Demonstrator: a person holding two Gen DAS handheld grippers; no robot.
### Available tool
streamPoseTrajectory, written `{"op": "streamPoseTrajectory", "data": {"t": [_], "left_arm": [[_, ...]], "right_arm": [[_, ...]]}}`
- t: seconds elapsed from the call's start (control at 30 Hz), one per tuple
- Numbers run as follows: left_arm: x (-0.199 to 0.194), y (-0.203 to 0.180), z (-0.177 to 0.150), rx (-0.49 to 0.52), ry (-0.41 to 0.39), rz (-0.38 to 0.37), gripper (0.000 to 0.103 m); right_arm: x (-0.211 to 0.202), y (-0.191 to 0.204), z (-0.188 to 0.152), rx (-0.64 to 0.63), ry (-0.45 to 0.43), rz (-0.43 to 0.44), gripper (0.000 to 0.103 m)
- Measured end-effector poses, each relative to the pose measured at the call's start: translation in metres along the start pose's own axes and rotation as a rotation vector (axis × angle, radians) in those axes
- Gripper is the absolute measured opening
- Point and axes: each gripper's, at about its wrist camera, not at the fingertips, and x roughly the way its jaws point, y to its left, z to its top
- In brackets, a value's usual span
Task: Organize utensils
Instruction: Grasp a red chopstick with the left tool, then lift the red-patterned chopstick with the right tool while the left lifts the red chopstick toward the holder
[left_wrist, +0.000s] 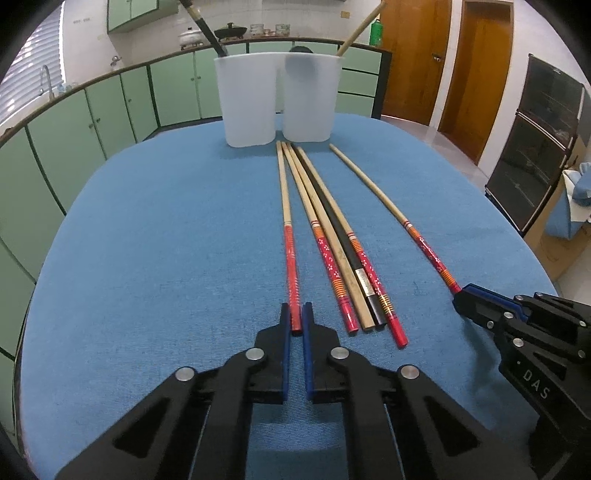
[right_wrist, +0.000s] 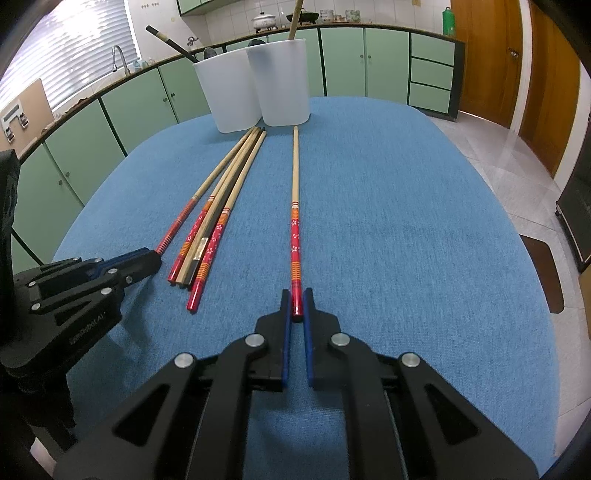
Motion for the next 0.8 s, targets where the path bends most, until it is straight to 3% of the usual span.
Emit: {"op": "streamPoseTrajectory", "data": {"t": [0.3, 0.8], "left_arm": [[-0.023, 0.002, 0.002, -0.001, -0.048, 0.007, 0.006], [-0.112, 0.011, 0.051, 0.001, -0.287, -0.003, 0.006]], "right_arm": [[-0.015, 0.003, 0.003, -0.002, -0.023, 0.011, 0.005], [-0.096, -0.004, 0.060, -0.001, -0.224, 0.051, 0.005]]}}
